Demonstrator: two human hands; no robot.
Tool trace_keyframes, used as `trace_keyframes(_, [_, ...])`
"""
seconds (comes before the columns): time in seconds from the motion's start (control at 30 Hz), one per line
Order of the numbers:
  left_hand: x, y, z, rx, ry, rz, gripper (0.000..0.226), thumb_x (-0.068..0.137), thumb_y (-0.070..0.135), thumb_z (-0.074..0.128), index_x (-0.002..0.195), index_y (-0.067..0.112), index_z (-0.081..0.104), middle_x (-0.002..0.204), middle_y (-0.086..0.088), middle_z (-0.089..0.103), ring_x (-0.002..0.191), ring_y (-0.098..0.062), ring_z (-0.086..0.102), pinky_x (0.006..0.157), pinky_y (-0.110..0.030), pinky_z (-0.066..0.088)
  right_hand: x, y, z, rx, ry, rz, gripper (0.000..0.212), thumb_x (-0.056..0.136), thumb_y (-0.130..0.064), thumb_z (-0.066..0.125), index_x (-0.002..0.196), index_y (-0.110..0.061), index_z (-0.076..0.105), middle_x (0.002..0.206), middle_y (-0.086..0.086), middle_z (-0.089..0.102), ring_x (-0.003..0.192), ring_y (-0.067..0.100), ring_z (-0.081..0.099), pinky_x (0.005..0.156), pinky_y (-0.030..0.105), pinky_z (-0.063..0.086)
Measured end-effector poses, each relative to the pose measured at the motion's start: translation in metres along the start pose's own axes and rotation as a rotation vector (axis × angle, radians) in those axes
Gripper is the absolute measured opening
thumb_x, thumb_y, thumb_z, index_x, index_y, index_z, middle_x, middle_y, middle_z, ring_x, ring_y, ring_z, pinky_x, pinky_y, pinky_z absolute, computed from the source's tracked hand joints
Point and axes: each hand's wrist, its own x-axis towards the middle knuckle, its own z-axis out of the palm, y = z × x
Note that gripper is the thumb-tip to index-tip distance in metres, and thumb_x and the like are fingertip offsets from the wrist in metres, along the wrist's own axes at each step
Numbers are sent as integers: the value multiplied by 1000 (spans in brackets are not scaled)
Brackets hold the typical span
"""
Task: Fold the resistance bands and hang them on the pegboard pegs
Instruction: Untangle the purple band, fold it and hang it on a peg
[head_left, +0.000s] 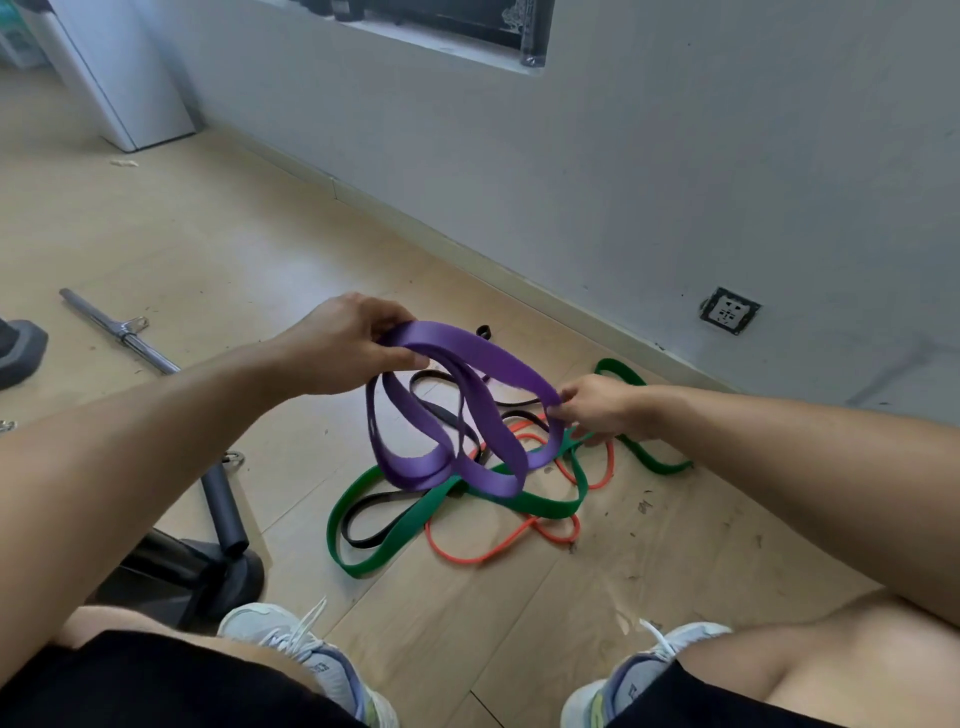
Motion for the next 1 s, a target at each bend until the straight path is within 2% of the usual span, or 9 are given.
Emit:
trace_keyframes(0.1, [2, -18, 1, 105, -44, -35, 16, 87, 31, 77, 100, 27, 68, 85, 7, 71, 77, -12, 66, 64, -21, 45, 3, 3, -10, 323, -32, 21, 27, 110, -21, 48, 132, -12, 62, 123, 9, 70, 118, 27, 65, 99, 45, 56])
trace_keyframes(0.17, [3, -33, 1, 179, -82, -66, 16, 85, 30, 79, 97, 27, 69, 82, 6, 70, 76, -16, 66, 64, -24, 45, 2, 4, -18, 467, -70, 5, 25, 109, -18, 51, 129, -12, 64, 125, 12, 72, 119, 29, 66, 101, 46, 54])
trace_keyframes(0.37, [0, -60, 5, 344, -147, -137, 25, 85, 27, 78, 108, 22, 72, 81, 7, 67, 76, -15, 65, 64, -26, 43, -5, 0, -24, 688, -243, -72, 32, 108, -24, 49, 131, -5, 61, 114, 15, 75, 110, 28, 69, 93, 38, 54])
trace_keyframes(0.5, [0, -66, 4, 373, -130, -177, 24, 85, 30, 79, 106, 21, 73, 82, 2, 68, 78, -20, 64, 64, -29, 46, -9, -4, -25, 633, -246, -109, 32, 110, -33, 45, 109, -8, 66, 81, 6, 67, 80, 21, 64, 74, 31, 54])
trace_keyframes(0.6, [-3, -68, 1, 367, -138, -211, 25, 83, 31, 80, 105, 20, 74, 85, -1, 69, 80, -21, 64, 68, -31, 48, -10, 2, -28, 514, -168, -149, 30, 103, -40, 59, 91, -13, 68, 71, 4, 55, 67, 19, 62, 71, 31, 52])
trace_keyframes(0.67, [-5, -68, 1, 338, -174, -214, 25, 82, 30, 81, 105, 21, 73, 84, 2, 70, 80, -19, 65, 69, -31, 50, -12, 7, -29, 446, -169, -172, 25, 95, -39, 70, 97, -14, 71, 79, 6, 64, 74, 19, 66, 71, 30, 55])
trace_keyframes(0.77, [-6, -62, 3, 316, -225, -159, 25, 83, 30, 81, 105, 24, 72, 85, 5, 71, 79, -15, 66, 69, -29, 51, -14, 8, -28, 280, -234, -147, 34, 91, -39, 75, 118, -18, 74, 109, 2, 74, 99, 16, 69, 82, 30, 58])
trace_keyframes(0.87, [-6, -47, 8, 267, -225, -89, 22, 83, 29, 81, 102, 25, 70, 83, 9, 70, 75, -9, 65, 62, -20, 43, -13, 8, -24, -6, -283, -69, 66, 85, -44, 81, 143, -25, 59, 137, 2, 64, 124, 22, 61, 105, 40, 51])
trace_keyframes(1.0, [-4, -26, 17, 270, -236, -3, 22, 79, 31, 82, 97, 26, 71, 79, 10, 70, 71, -8, 65, 60, -19, 45, -18, -5, -7, -207, -197, -219, 88, 80, -49, 85, 155, -26, 45, 154, 3, 52, 137, 23, 52, 107, 30, 43])
